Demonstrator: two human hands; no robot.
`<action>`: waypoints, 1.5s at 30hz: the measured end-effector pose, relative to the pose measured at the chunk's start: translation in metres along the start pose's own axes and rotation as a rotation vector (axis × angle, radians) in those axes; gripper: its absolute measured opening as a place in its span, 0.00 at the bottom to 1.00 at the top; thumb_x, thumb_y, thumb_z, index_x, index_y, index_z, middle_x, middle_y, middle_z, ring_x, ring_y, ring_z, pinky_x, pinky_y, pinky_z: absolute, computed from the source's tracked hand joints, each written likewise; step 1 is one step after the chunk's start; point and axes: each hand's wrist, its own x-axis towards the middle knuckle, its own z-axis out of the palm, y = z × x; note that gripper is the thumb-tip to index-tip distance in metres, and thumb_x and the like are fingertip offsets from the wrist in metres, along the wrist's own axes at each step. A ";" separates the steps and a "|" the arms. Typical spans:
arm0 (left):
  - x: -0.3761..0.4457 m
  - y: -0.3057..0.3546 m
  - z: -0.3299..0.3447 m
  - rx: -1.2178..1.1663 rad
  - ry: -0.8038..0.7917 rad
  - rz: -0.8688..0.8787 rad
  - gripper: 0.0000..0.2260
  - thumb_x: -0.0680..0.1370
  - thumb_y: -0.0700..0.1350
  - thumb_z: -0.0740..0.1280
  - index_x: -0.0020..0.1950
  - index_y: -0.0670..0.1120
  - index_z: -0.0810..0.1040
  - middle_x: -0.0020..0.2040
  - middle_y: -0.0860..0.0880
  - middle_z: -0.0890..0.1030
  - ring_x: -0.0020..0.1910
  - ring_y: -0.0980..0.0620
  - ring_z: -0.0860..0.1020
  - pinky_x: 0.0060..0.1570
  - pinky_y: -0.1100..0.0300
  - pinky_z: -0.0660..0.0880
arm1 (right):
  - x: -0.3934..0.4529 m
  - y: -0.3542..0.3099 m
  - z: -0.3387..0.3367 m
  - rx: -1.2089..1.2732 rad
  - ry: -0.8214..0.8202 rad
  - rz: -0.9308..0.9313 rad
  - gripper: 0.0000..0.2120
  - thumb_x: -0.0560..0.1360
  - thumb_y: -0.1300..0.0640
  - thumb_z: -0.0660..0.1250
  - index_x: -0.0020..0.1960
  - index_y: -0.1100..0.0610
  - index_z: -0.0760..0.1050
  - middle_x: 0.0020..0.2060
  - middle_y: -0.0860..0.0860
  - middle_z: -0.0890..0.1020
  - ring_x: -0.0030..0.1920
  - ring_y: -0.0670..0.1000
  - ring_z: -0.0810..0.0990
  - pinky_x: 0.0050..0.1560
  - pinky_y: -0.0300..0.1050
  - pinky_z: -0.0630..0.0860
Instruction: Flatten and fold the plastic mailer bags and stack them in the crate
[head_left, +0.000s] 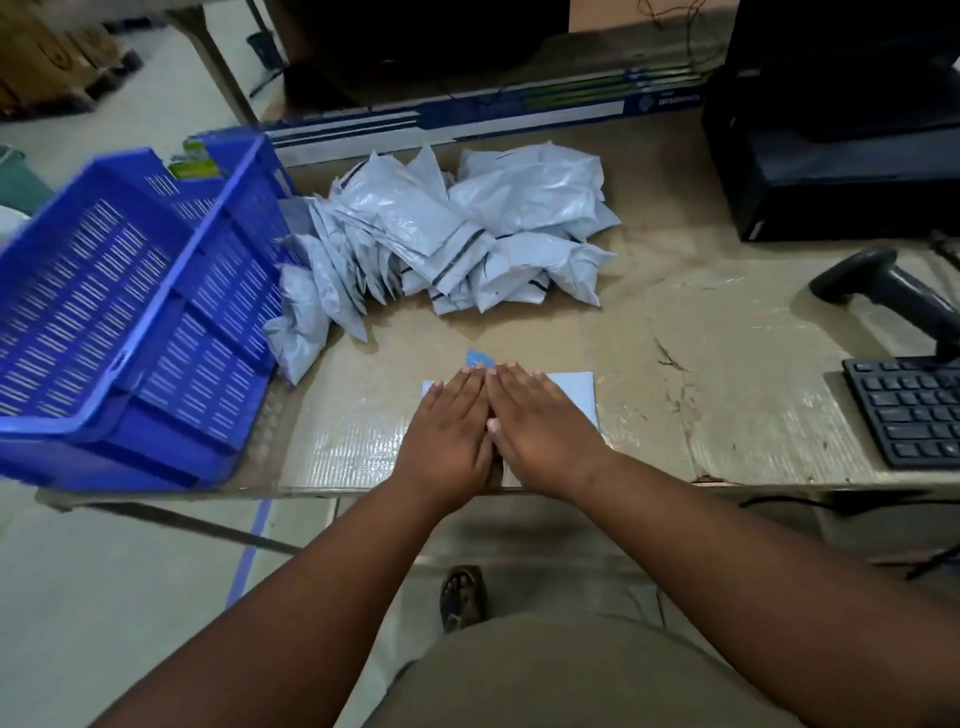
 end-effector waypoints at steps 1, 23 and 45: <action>-0.004 -0.005 0.001 0.035 -0.006 0.007 0.28 0.86 0.53 0.50 0.85 0.43 0.60 0.85 0.45 0.61 0.85 0.47 0.56 0.83 0.44 0.54 | -0.003 0.004 0.005 -0.030 0.006 0.010 0.32 0.87 0.43 0.47 0.85 0.60 0.53 0.84 0.58 0.57 0.84 0.56 0.53 0.83 0.57 0.52; 0.001 -0.029 -0.003 -0.057 -0.034 0.020 0.29 0.86 0.55 0.50 0.87 0.46 0.56 0.86 0.47 0.57 0.86 0.49 0.53 0.83 0.43 0.55 | 0.010 0.004 0.008 -0.141 -0.074 -0.020 0.36 0.84 0.39 0.48 0.86 0.57 0.49 0.86 0.55 0.52 0.85 0.55 0.47 0.83 0.61 0.47; 0.044 0.001 -0.131 -0.063 -0.408 -0.277 0.13 0.74 0.53 0.80 0.48 0.51 0.78 0.46 0.51 0.79 0.47 0.48 0.77 0.38 0.56 0.71 | -0.003 0.046 -0.074 -0.013 -0.001 -0.020 0.23 0.77 0.47 0.69 0.71 0.45 0.74 0.60 0.50 0.75 0.62 0.56 0.73 0.61 0.55 0.75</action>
